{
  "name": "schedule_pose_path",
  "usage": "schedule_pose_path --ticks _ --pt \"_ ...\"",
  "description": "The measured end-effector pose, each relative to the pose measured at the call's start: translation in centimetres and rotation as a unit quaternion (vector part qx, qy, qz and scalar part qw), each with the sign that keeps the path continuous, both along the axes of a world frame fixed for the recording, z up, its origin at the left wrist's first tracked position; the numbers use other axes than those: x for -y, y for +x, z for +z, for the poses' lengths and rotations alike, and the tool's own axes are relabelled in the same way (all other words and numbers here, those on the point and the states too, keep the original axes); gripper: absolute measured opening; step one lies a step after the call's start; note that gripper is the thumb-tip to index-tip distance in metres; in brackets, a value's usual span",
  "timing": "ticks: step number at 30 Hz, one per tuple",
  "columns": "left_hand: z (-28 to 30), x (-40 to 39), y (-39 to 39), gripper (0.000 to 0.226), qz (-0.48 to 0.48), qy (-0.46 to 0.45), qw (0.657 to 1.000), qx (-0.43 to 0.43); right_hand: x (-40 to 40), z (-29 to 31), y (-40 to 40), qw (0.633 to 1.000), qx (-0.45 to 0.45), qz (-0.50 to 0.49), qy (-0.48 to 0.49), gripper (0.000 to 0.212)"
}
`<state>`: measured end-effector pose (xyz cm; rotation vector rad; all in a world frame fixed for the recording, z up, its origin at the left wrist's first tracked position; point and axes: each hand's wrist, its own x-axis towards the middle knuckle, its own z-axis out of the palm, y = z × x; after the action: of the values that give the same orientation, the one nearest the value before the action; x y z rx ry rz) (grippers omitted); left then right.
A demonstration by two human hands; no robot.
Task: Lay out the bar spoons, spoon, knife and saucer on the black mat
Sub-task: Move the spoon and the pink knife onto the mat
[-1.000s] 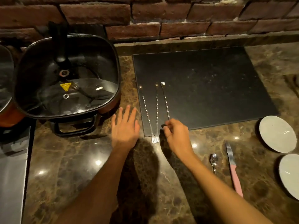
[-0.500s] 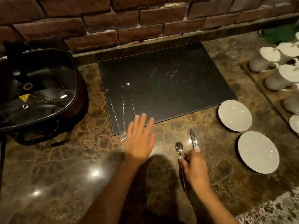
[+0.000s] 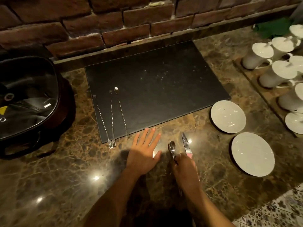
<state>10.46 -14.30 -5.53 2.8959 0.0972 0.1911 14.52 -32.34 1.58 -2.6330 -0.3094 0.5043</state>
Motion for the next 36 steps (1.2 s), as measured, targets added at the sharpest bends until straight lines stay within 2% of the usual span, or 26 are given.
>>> schedule_pose_path --ticks 3,7,11,13,17,24,31,36 --pt "0.2 -0.1 0.0 0.071 -0.007 -0.003 0.999 -0.032 -1.0 0.7 2.9 0.997 -0.01 0.036 0.065 0.02" --pt "0.6 0.1 0.4 0.072 -0.001 -0.011 0.995 -0.096 -4.6 1.9 8.4 0.992 -0.068 0.031 0.1 0.013" --pt "0.3 0.0 0.2 0.07 -0.004 0.009 0.995 -0.102 -10.1 2.5 13.8 0.991 0.012 0.121 0.047 0.006" --pt "0.2 0.1 0.2 0.072 0.003 0.011 0.995 -0.095 -12.7 2.5 15.7 0.987 0.032 0.156 0.021 0.01" --pt "0.1 0.2 0.3 0.073 0.006 0.01 0.995 -0.094 -16.7 2.5 17.9 0.976 0.04 0.212 -0.024 0.016" --pt "0.1 0.2 0.3 0.073 0.008 0.016 0.996 -0.092 -19.7 1.3 18.8 0.966 0.058 0.251 -0.037 0.012" --pt "0.0 0.2 0.3 0.072 0.004 0.023 0.995 -0.1 -18.5 1.4 18.7 0.974 0.04 0.222 0.005 0.018" --pt "-0.2 0.4 0.4 0.07 0.006 0.016 0.996 -0.084 -12.3 3.1 17.8 0.99 0.009 0.063 0.129 0.014"
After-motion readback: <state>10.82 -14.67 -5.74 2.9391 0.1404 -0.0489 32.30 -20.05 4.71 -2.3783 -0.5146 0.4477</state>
